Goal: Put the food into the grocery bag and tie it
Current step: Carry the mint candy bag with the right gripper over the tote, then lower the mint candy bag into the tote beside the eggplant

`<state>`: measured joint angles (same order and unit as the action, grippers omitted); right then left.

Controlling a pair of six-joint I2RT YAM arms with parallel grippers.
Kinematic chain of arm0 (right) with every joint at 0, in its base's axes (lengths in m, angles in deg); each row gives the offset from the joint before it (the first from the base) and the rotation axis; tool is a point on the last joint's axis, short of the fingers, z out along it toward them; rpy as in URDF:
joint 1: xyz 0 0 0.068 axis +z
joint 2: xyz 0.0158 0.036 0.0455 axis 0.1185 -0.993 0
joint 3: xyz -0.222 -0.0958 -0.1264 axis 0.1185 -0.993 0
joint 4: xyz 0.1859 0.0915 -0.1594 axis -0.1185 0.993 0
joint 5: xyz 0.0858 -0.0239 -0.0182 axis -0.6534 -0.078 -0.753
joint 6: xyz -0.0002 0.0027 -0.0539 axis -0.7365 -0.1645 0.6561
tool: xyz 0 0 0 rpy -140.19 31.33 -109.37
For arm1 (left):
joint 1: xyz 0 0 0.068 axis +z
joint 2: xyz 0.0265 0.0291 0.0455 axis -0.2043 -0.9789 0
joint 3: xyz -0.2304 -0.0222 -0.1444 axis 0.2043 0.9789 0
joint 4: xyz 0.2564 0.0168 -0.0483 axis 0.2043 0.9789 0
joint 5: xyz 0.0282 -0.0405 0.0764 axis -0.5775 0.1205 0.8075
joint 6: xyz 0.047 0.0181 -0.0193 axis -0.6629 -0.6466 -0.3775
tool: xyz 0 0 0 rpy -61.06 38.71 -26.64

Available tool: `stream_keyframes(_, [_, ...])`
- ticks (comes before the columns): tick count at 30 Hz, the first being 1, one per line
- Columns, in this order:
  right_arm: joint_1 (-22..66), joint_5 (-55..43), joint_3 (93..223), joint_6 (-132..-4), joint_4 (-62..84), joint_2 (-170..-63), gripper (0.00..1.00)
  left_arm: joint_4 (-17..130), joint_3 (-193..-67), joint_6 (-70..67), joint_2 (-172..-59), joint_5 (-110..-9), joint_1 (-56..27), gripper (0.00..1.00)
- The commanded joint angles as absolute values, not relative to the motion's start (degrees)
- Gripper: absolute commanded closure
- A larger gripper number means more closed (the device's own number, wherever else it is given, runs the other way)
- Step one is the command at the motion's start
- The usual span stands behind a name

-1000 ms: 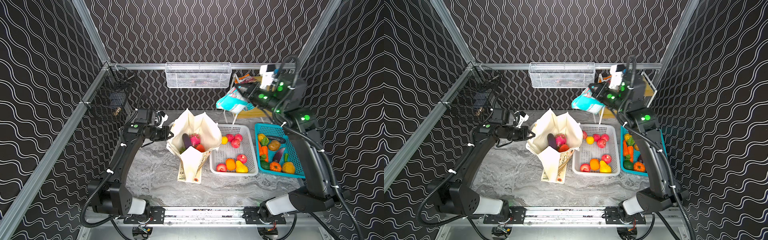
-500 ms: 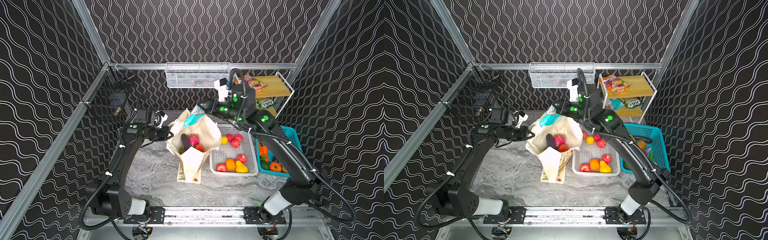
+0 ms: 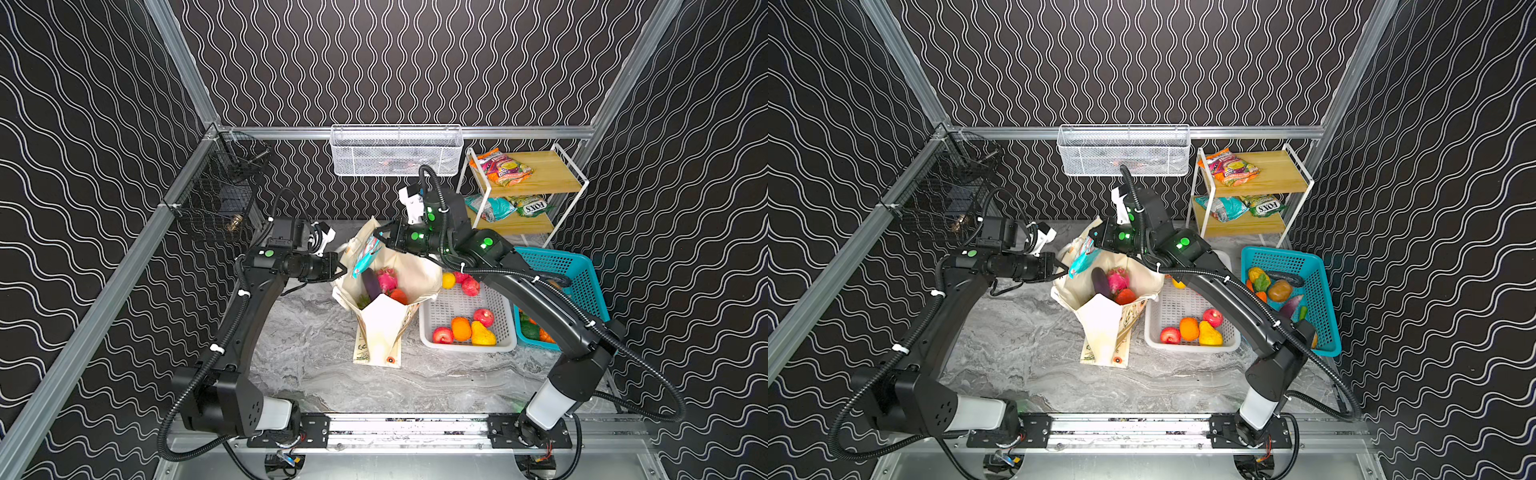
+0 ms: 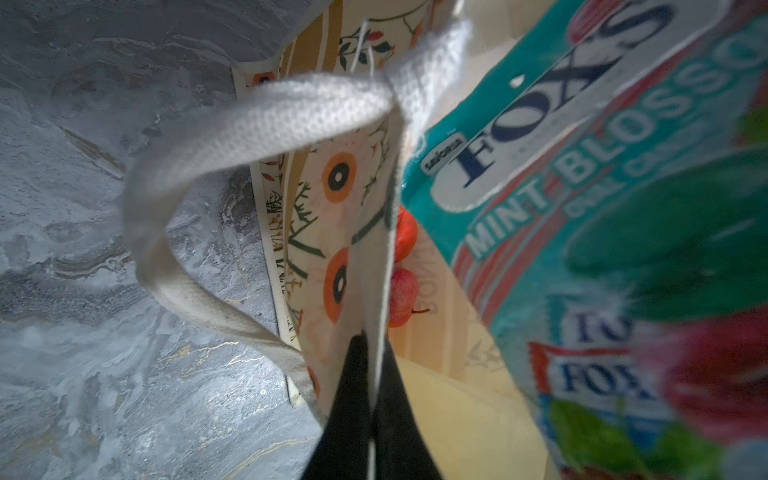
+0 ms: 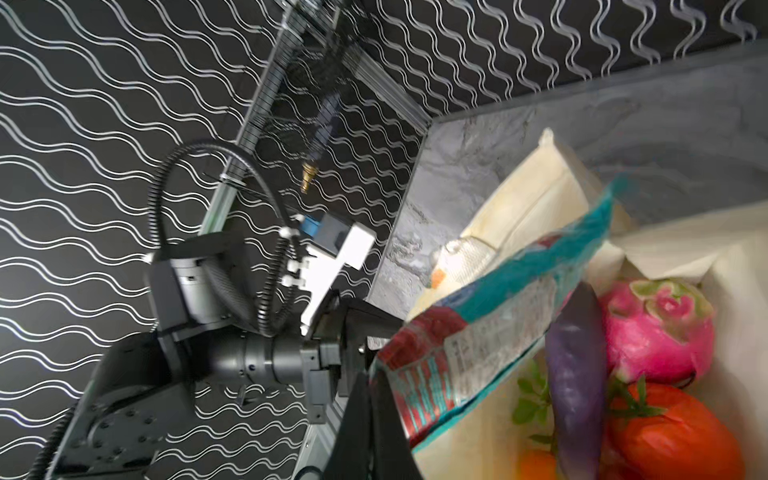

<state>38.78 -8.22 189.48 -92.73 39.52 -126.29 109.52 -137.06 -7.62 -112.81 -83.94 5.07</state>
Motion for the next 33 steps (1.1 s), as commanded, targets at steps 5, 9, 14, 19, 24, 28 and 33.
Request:
stream_keyframes(5, [38.8, -8.7, 185.3, -93.7, 34.1, -126.2, 1.00, 108.5, -137.8, -7.9, -112.6, -85.6, 5.1, 1.00])
stream_keyframes(9, [38.8, -9.0, 182.7, -94.0, 33.1, -126.4, 1.00, 108.1, -137.7, -7.6, -112.6, -85.9, 5.1, 1.00])
stream_keyframes(14, [38.7, -9.1, 181.0, -93.8, 32.4, -127.4, 1.00, 108.1, -137.6, -7.7, -112.7, -85.9, 5.1, 1.00])
stream_keyframes(19, [38.6, -10.0, 181.0, -94.0, 32.2, -129.7, 1.00, 108.1, -137.4, -7.6, -112.4, -86.1, 5.1, 1.00])
stream_keyframes(24, [38.5, -9.5, 179.6, -94.3, 30.7, -131.6, 1.00, 108.0, -137.3, -7.4, -112.0, -86.4, 5.1, 1.00])
stream_keyframes(28, [38.4, -10.0, 179.3, -94.5, 29.9, -133.3, 1.00, 107.9, -136.7, -7.3, -111.7, -86.6, 5.1, 1.00])
stream_keyframes(33, [38.4, -11.0, 180.7, -94.8, 29.7, -135.4, 1.00, 107.9, -136.5, -7.2, -111.5, -86.9, 5.1, 1.00])
